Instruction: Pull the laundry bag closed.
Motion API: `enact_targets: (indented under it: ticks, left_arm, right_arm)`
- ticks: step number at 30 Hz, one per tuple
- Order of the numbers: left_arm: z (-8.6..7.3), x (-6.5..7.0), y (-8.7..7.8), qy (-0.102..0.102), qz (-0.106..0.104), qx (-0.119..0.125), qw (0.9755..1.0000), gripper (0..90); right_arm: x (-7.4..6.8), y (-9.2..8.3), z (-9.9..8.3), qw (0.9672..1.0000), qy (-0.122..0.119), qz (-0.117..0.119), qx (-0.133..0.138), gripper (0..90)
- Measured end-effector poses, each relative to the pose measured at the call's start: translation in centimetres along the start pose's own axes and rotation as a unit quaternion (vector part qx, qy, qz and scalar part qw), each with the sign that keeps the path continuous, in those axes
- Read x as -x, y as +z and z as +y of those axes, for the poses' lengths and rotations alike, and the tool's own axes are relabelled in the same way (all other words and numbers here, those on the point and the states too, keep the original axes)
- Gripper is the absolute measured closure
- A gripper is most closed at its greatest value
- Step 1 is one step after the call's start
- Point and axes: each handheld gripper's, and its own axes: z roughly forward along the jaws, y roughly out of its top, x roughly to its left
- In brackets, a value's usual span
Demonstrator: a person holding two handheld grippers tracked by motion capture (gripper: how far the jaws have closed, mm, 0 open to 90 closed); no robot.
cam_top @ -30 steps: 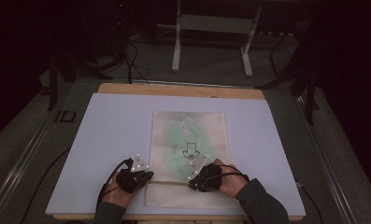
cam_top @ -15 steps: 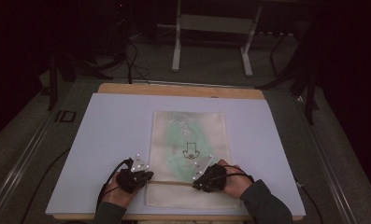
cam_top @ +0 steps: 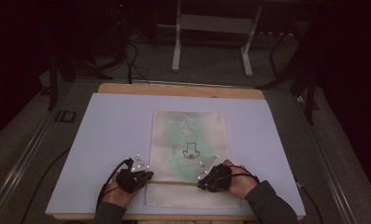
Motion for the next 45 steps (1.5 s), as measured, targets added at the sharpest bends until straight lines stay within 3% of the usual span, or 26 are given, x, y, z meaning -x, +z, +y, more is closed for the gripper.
enact_targets:
  ticks: [45]
  left_arm:
    - [0.0,0.0,0.0,0.001,0.001,-0.001,1.0,89.5]
  right_arm:
    - [0.3,-1.4,-2.3,0.9998,0.018,-0.008,0.002,82.5]
